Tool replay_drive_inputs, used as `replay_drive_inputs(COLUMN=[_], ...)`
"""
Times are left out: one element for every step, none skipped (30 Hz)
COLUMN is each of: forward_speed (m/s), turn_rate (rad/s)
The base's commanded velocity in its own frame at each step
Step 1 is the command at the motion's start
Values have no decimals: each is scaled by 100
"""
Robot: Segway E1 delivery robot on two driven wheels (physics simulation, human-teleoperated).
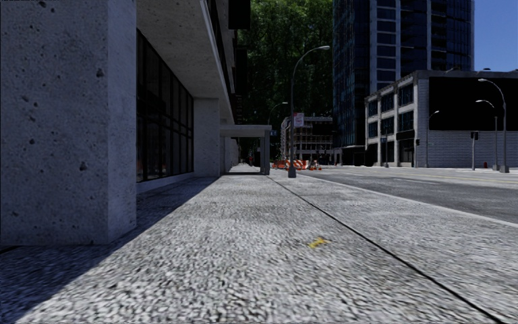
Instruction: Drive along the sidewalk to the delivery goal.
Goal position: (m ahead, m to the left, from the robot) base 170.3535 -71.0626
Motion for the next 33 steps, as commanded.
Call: replay_drive_inputs(forward_speed=[200,200,200,200,200,200,200,200,200,200,200,200,200,200,200,200,200,200,200,200,200,200,200,200,200,200,200,200,200,200,200,200,200], turn_rate=[0,0,0,0,0,0,0,0,0,0,0,8,12,14,16,16,16,17,17,17,17,17,17,17,17,17,17,17,17,17,17,17,17])
